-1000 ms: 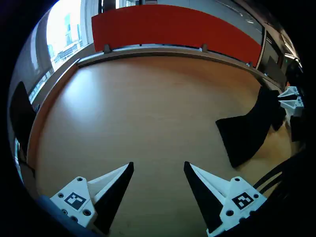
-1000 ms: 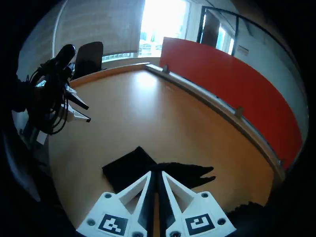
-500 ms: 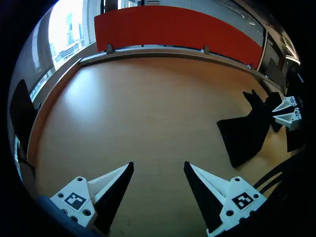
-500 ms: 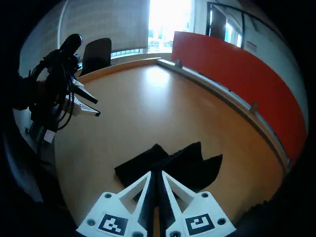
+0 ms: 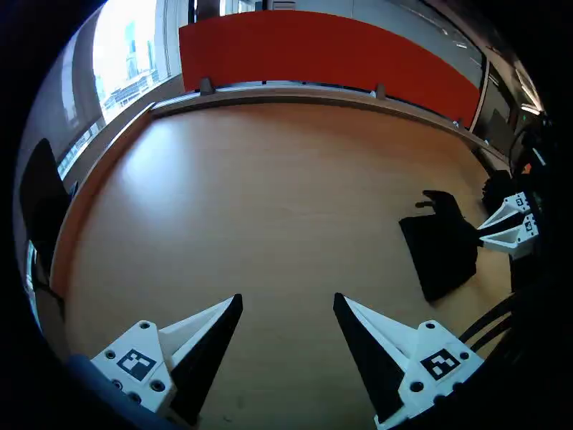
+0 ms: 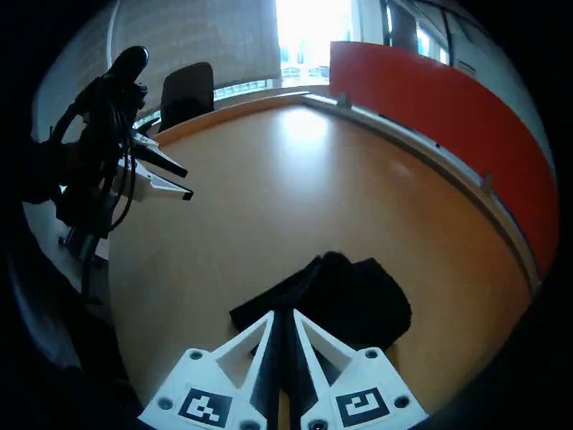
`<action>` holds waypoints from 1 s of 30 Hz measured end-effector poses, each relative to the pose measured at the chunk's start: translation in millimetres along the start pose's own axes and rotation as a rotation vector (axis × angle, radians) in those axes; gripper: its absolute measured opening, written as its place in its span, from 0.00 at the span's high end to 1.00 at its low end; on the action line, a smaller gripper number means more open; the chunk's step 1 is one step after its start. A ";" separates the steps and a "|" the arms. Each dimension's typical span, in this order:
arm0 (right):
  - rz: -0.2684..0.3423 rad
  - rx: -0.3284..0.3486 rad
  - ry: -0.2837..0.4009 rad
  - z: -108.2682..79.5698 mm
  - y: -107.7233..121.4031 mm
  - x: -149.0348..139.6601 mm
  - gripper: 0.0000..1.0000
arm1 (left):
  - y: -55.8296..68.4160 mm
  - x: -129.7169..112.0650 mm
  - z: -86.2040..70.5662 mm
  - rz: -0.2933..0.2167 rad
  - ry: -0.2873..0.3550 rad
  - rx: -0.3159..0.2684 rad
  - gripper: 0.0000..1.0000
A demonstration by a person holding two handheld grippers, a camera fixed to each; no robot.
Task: Fold towel
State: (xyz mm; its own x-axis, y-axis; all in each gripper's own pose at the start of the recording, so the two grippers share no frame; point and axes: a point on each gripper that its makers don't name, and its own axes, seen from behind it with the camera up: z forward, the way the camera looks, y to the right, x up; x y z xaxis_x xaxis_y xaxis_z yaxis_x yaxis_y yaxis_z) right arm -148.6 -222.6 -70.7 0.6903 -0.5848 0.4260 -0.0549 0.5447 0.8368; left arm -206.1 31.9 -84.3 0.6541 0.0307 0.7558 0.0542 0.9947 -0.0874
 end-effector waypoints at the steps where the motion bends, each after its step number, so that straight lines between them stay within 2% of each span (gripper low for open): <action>1: 0.001 0.004 -0.004 1.9 -1.6 -1.5 0.95 | -0.6 -0.4 -0.1 -0.001 -0.001 0.001 0.06; 6: 0.008 0.020 -0.015 8.0 -6.8 -5.5 0.95 | -3.7 -2.0 -0.2 -0.004 -0.004 0.005 0.06; 13: 0.015 0.019 -0.024 5.6 -5.7 -7.9 0.94 | -4.6 -2.3 0.8 -0.006 -0.006 0.005 0.06; 15: 0.017 0.013 -0.028 4.3 -4.3 -9.3 0.87 | -4.7 -2.1 1.3 -0.005 -0.007 0.005 0.06; 19: 0.023 0.006 -0.037 1.2 -2.6 -13.4 0.60 | -3.9 -2.0 1.9 -0.002 -0.007 0.004 0.06; 23: 0.031 0.010 -0.039 -1.5 -3.2 -16.6 0.51 | -2.7 -1.8 2.3 -0.003 -0.007 0.002 0.06; 25: 0.034 0.012 -0.039 -2.5 -3.4 -17.4 0.40 | -2.5 -1.7 2.5 -0.002 -0.007 0.002 0.06; 30: 0.038 0.006 -0.038 -5.1 -1.4 -17.8 0.40 | -2.1 -1.2 2.6 0.000 -0.006 0.003 0.06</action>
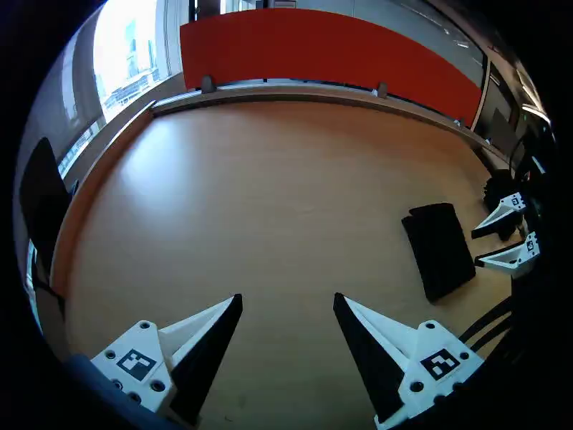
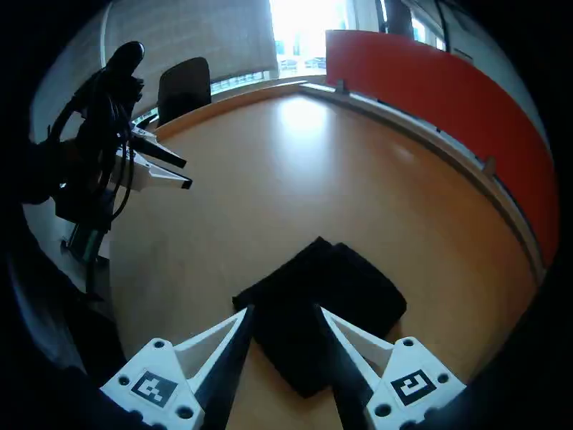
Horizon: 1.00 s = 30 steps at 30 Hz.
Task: Fold towel
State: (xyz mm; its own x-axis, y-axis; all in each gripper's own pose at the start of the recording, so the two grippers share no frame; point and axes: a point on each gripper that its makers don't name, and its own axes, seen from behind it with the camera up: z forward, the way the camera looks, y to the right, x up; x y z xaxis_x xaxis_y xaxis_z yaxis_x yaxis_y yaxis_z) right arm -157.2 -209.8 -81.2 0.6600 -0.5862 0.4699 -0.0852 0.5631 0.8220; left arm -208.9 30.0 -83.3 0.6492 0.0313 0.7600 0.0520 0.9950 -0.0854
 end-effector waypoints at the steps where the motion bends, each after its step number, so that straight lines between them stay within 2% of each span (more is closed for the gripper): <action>1: 0.001 -0.001 0.000 -0.5 0.6 -0.1 0.40 | 0.2 0.1 -0.2 0.000 0.000 0.000 0.06; 12: 0.017 -0.017 -0.017 -8.4 8.5 -15.4 0.40 | 1.1 1.5 -1.5 0.002 0.004 0.000 0.06; 30: 0.072 -0.061 -0.111 -25.9 20.7 -84.7 0.39 | 1.0 1.0 -3.1 0.006 0.005 0.002 0.06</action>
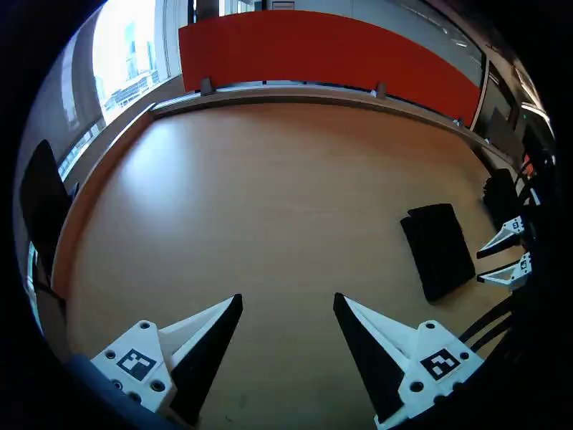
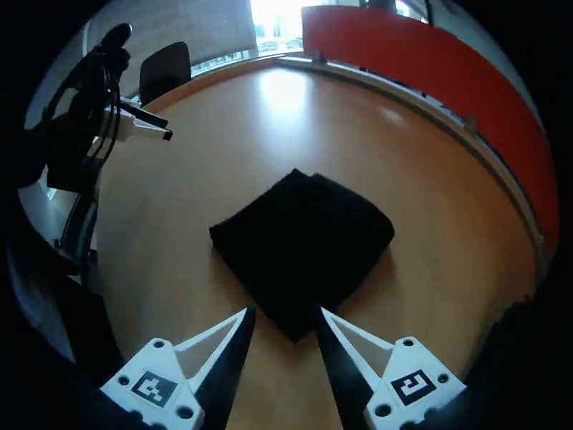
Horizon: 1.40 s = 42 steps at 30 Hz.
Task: Fold towel
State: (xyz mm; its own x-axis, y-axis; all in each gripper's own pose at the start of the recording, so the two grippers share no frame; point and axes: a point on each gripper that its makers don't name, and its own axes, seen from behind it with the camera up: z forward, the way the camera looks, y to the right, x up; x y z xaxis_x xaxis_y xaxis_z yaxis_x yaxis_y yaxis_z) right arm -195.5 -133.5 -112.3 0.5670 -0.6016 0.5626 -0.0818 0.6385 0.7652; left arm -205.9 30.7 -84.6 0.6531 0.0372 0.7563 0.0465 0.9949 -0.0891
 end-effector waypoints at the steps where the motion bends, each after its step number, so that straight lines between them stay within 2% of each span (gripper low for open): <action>1: 0.003 -0.002 -0.003 -0.4 0.6 -2.1 0.39 | 0.1 -0.2 0.0 0.000 0.000 0.000 0.06; 9: 0.016 -0.019 -0.041 2.2 6.1 -22.3 0.40 | 1.1 -1.7 0.2 0.003 -0.001 -0.001 0.06; 21: 0.025 -0.026 -0.061 8.1 7.5 -30.9 0.53 | 1.1 -2.9 -0.2 0.000 0.000 -0.002 0.06; 27: 0.018 -0.042 -0.076 9.9 9.7 -33.9 0.71 | 1.0 -3.6 -0.5 -0.002 0.000 -0.003 0.06; 33: 0.022 -0.040 -0.075 9.8 7.8 -33.1 0.75 | -0.2 -3.4 -1.0 0.000 0.000 0.000 0.06; 39: 0.027 -0.055 -0.071 9.1 9.3 -33.0 0.93 | -1.3 -2.9 -0.6 -0.002 0.001 0.000 0.06; 42: 0.034 -0.048 -0.066 9.2 7.7 -32.2 0.94 | -1.4 -3.1 -0.3 0.000 0.000 0.000 0.06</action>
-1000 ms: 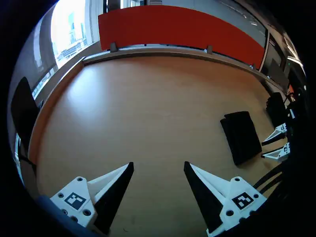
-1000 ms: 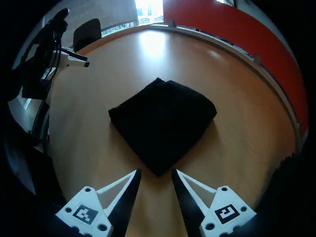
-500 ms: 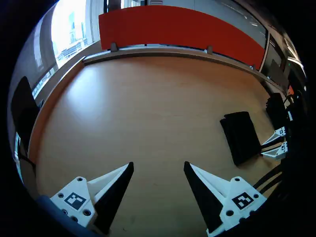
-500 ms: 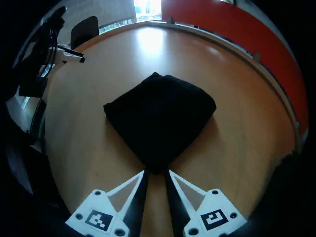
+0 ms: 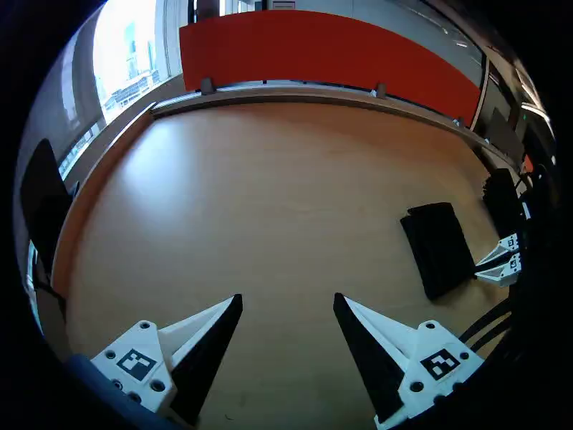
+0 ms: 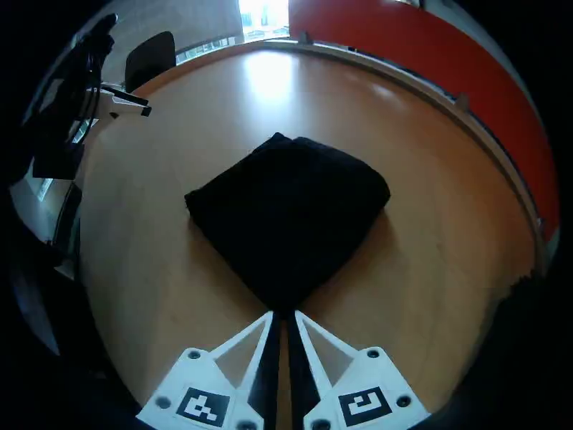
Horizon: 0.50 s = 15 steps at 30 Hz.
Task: Fold towel
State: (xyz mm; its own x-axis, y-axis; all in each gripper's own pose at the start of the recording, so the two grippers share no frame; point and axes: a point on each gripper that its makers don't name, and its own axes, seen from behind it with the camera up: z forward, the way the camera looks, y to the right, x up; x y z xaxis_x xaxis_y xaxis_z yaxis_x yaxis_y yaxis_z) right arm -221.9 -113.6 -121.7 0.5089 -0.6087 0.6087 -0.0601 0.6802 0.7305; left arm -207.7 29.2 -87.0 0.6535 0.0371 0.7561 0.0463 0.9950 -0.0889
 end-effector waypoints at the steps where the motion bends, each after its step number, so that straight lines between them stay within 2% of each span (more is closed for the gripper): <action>1: -0.001 0.000 0.003 0.1 -0.4 0.6 0.95 | 0.0 -0.1 0.1 0.000 0.000 0.000 0.06; 9: -0.001 -0.010 0.036 -3.7 -0.4 13.3 0.95 | -0.7 -0.1 1.2 -0.001 -0.002 0.000 0.06; 15: 0.012 -0.019 0.095 -15.5 3.7 39.9 0.95 | -0.3 0.4 1.2 -0.005 0.003 0.000 0.06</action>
State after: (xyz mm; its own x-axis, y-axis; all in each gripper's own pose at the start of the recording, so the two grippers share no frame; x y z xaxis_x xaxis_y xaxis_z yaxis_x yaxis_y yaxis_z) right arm -188.5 -129.1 -99.5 0.5873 -0.5594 0.5849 -0.0511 0.6956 0.7166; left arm -208.4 29.0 -85.8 0.6552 0.0323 0.7548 0.0492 0.9951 -0.0853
